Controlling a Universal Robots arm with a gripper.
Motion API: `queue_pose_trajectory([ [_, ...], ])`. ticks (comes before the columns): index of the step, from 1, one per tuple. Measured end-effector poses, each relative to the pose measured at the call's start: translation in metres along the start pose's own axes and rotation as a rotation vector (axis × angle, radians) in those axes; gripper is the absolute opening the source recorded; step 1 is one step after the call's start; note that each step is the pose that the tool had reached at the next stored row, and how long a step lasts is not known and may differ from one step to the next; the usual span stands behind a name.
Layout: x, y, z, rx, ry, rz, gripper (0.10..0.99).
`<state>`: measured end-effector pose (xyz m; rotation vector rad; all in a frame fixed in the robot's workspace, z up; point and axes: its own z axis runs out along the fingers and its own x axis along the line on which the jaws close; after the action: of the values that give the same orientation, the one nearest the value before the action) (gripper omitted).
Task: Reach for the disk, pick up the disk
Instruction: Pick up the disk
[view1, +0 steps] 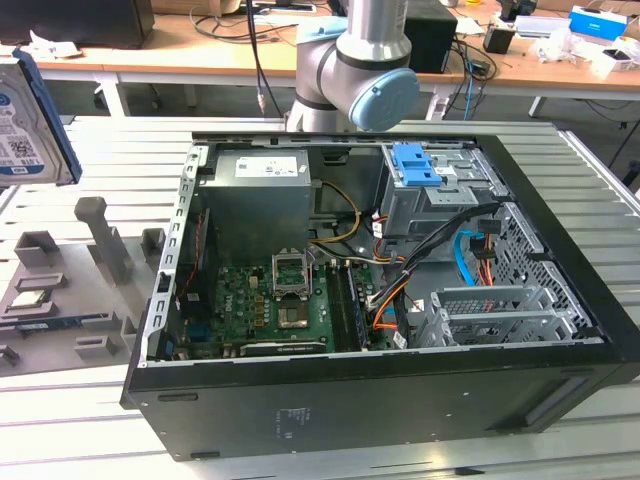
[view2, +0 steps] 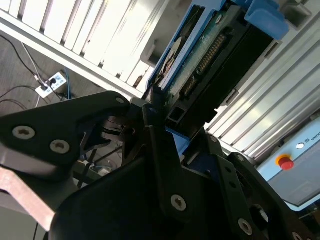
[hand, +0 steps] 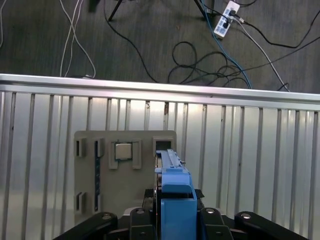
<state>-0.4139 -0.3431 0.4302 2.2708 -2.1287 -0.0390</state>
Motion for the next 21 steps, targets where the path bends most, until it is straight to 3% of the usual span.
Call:
queue_pose_trajectory([
  [6,0.0,0.0003,-0.0114,0.0,0.0,0.0,0.365],
  [12,0.0001,0.0009,-0.0327,0.0,0.0,0.0,0.365],
  [14,0.0,0.0014,-0.0463,0.0,0.0,0.0,0.365],
  [17,0.0,0.0018,-0.0591,0.0,0.0,0.0,0.365],
  [21,0.0,0.0021,-0.07,0.0,0.0,0.0,0.365],
])
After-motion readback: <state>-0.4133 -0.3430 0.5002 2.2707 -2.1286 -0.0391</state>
